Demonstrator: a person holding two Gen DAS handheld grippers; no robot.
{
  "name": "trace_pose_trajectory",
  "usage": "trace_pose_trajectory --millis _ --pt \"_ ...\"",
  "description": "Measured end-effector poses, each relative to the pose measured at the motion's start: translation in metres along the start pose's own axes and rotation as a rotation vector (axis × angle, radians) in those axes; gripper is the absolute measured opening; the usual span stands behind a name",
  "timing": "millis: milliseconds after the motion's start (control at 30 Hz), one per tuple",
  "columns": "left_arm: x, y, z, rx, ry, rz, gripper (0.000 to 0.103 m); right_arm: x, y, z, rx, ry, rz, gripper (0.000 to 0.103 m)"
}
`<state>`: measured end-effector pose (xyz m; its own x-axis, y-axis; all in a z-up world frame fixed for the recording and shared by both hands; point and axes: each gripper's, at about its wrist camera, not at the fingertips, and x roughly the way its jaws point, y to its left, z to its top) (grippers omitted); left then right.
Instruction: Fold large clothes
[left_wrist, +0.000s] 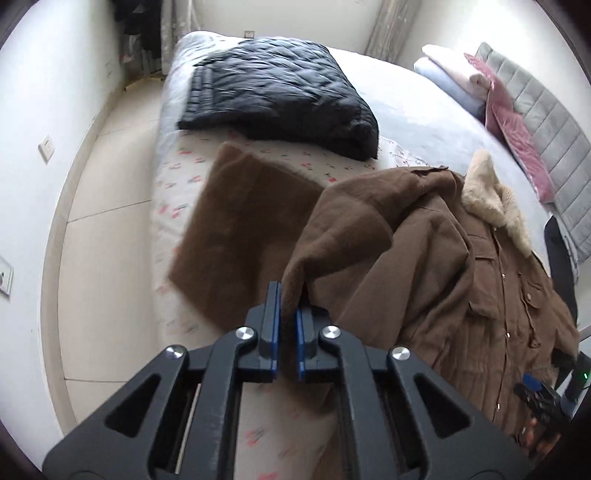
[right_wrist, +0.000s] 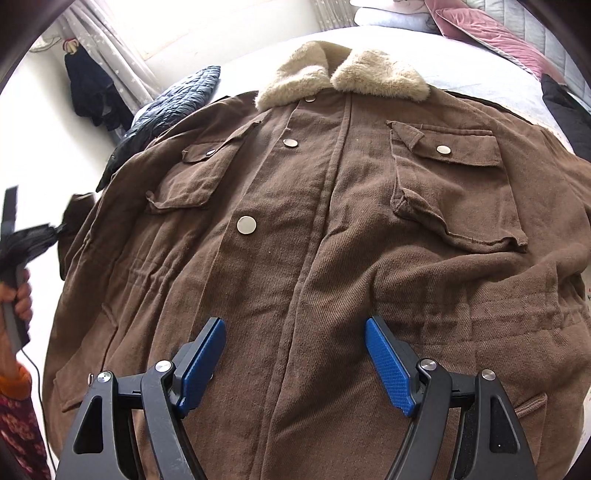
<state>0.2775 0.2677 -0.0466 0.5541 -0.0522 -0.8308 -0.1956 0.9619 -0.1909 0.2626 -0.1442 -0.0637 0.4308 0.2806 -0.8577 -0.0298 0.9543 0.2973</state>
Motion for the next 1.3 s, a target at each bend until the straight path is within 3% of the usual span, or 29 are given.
trace_pose_trajectory --millis 133,167,233,267,300,400,467,600,700,833,867,900,933,967,1067,1133,1300 --pt "-0.031 0.051 -0.035 -0.015 0.05 -0.079 0.009 0.0 0.003 0.0 -0.009 0.001 -0.002 0.079" --pt "-0.033 0.065 -0.046 -0.017 0.083 -0.123 0.016 0.0 0.004 0.0 -0.01 0.0 -0.002 0.079" --pt "-0.037 0.086 -0.067 -0.006 0.125 -0.188 0.046 0.0 0.005 0.0 -0.014 0.0 -0.005 0.079" --pt "-0.041 0.099 -0.08 -0.002 0.118 -0.215 0.073 0.001 0.006 0.0 -0.016 0.001 -0.006 0.079" --pt "-0.044 0.107 -0.087 -0.002 0.094 -0.233 0.085 0.001 0.007 0.0 -0.019 0.001 -0.009 0.079" --pt "-0.048 0.137 -0.102 -0.051 0.019 -0.323 0.085 0.002 0.009 0.0 -0.03 0.002 -0.02 0.079" --pt "-0.039 0.16 -0.105 -0.157 0.009 -0.37 0.087 0.001 0.012 0.0 -0.035 0.001 -0.019 0.079" --pt "0.004 0.188 -0.102 -0.323 0.041 -0.343 0.089 -0.004 0.018 -0.001 -0.049 -0.011 -0.021 0.079" --pt "0.045 0.197 -0.107 -0.418 0.109 -0.363 0.089 -0.006 0.024 0.0 -0.061 -0.018 -0.021 0.079" --pt "0.089 0.2 -0.121 -0.579 0.173 -0.496 0.088 -0.004 0.029 0.0 -0.07 -0.011 -0.03 0.079" --pt "0.09 0.2 -0.122 -0.625 0.153 -0.531 0.076 -0.003 0.029 0.001 -0.07 -0.009 -0.034 0.079" --pt "0.082 0.198 -0.118 -0.64 0.102 -0.55 0.048 -0.002 0.03 0.0 -0.07 -0.006 -0.035 0.079" --pt "0.073 0.194 -0.111 -0.618 0.062 -0.531 0.035 -0.002 0.03 0.001 -0.07 -0.003 -0.036 0.079" --pt "0.06 0.187 -0.098 -0.56 0.02 -0.455 0.015 -0.001 0.03 0.001 -0.069 0.002 -0.037 0.079" --pt "0.02 0.169 -0.052 -0.446 -0.08 -0.287 0.009 0.001 0.033 0.008 -0.079 0.015 -0.054 0.079" --pt "-0.019 0.16 -0.009 -0.397 -0.208 -0.176 0.009 0.0 0.038 0.015 -0.092 0.012 -0.058 0.079" --pt "-0.097 0.129 0.088 -0.226 -0.443 0.027 0.009 -0.003 0.047 0.027 -0.109 -0.001 -0.043 0.079"
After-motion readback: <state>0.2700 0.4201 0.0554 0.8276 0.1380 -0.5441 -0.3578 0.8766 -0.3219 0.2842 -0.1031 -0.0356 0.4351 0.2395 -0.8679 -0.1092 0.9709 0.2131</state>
